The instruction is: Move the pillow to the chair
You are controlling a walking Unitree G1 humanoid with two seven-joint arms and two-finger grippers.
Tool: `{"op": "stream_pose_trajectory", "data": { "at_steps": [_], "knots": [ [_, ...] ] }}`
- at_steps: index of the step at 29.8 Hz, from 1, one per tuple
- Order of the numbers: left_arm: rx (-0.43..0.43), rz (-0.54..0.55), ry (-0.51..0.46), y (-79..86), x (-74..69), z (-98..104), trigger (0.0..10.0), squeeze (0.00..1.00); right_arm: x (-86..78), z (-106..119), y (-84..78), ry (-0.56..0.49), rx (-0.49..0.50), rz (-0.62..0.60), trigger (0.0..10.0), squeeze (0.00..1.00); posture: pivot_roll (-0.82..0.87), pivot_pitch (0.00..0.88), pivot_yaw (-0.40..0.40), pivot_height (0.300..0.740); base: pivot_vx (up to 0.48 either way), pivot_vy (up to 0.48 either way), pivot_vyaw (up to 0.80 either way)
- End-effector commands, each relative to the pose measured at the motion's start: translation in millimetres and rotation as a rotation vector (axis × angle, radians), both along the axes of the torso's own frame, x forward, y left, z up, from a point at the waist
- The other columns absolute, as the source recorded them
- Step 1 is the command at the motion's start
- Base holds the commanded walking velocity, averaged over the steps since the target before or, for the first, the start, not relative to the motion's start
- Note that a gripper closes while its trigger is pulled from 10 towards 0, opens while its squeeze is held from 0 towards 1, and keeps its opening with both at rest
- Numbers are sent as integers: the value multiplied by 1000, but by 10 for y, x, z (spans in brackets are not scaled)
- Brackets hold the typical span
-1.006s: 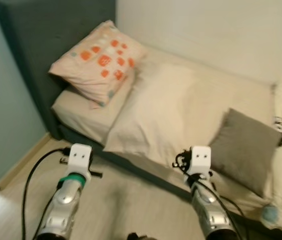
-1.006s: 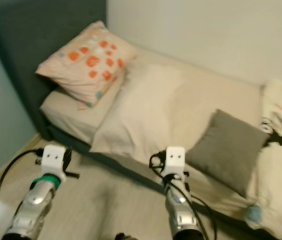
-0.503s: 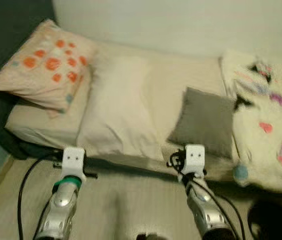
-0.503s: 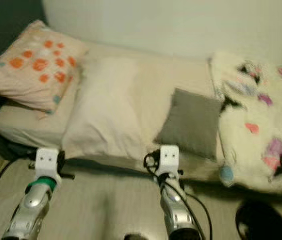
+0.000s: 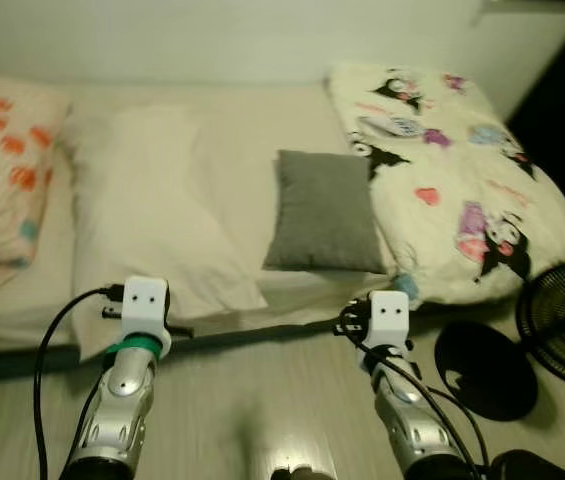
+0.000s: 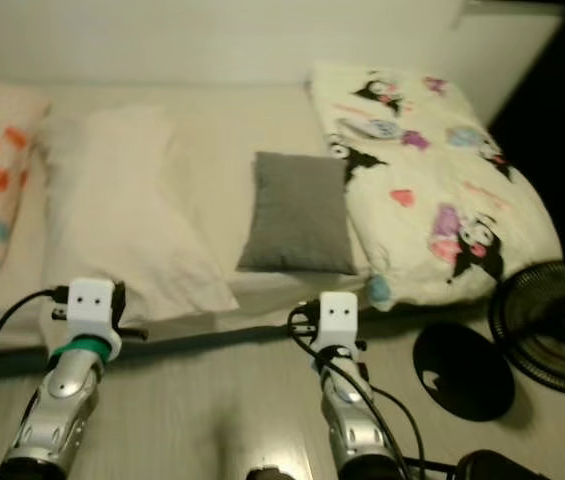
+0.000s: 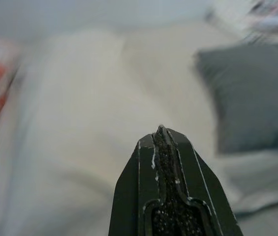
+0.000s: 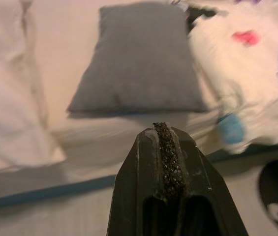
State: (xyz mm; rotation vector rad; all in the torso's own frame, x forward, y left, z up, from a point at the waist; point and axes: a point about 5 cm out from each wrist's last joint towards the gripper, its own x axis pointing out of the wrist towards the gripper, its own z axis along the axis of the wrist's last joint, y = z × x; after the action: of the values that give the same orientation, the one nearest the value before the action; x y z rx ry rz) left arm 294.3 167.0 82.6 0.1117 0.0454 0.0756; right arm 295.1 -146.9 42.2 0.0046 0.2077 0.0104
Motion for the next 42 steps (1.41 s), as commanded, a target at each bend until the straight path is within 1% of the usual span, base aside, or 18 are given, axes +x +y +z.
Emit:
{"op": "stream_pose_trajectory", "data": {
  "at_steps": [1, 2, 3, 4, 5, 6, 8, 10, 12, 20, 22, 26, 28, 32, 34, 42],
  "knots": [
    [5, 30, 77, 76, -126, -177, 10000, 0, -39, -48, 44, 15, 1, 15, 10000, 0, 51, 17, 33, 740, 0, 0, -800],
    [2, 31, 84, 75, -155, -203, 10000, 0, -40, -49, 43, 16, 3, 14, 10000, 0, 51, 17, 33, 740, 0, 0, -800],
    [2, 31, 84, 75, -155, -203, 10000, 0, -40, -49, 43, 16, 3, 14, 10000, 0, 51, 17, 33, 740, 0, 0, -800],
    [-12, 28, 89, 57, -192, -236, 10000, 0, -40, -51, 38, 17, 4, 12, 10000, 0, 54, 18, 29, 740, 0, 0, -800],
    [-65, 25, 91, 19, -227, -263, 10000, 0, -40, -53, 31, 19, 4, 12, 10000, 0, 57, 19, 28, 740, 0, 0, -800],
    [-85, 31, 89, 3, -230, -259, 10000, 0, -39, -53, 29, 19, 4, 13, 10000, 0, 60, 21, 25, 740, 0, 0, -800],
    [-95, 40, 89, -12, -227, -248, 10000, 0, -35, -54, 30, 21, 5, 16, 10000, 0, 61, 22, 23, 740, 0, 0, -800],
    [-87, 43, 91, -15, -225, -246, 10000, 0, -34, -56, 31, 22, 6, 16, 10000, 0, 61, 22, 23, 740, 0, 0, -800],
    [-68, 53, 92, -11, -224, -240, 10000, 0, -30, -62, 41, 28, 8, 22, 10000, 0, 60, 22, 23, 740, 0, 0, 0],
    [-66, 56, 84, 10, -231, -202, 10000, 0, -27, -54, 93, 23, 13, 59, 10000, 0, 65, 20, 18, 740, 0, 0, 0],
    [-72, 66, 69, 26, -237, -186, 10000, 0, -24, -55, 95, 25, -3, 67, 10000, 0, 64, 17, 17, 740, 0, 0, 0],
    [-71, 71, 57, 39, -235, -165, 10000, 0, -23, -46, 118, 16, -24, 95, 10000, 0, 63, 12, 17, 740, 316, 0, 0],
    [-70, 74, 58, 42, -232, -162, 10000, 0, -21, -40, 126, 10, -41, 109, 10000, 0, 62, 11, 16, 740, 360, 0, 800],
    [-71, 78, 59, 45, -234, -158, 10000, 0, -21, -43, 127, 10, -35, 107, 10000, 0, 63, 5, 16, 740, 358, 0, 800],
    [-71, 81, 61, 47, -234, -158, 10000, 0, -25, -41, 128, 5, -15, 101, 10000, 0, 64, 1, 15, 740, 360, 0, 0],
    [-65, 78, 64, 51, -243, -160, 10000, 0, -23, -49, 120, 9, -15, 100, 10000, 0, 64, 0, 15, 740, 357, 0, 0]
  ]
}}
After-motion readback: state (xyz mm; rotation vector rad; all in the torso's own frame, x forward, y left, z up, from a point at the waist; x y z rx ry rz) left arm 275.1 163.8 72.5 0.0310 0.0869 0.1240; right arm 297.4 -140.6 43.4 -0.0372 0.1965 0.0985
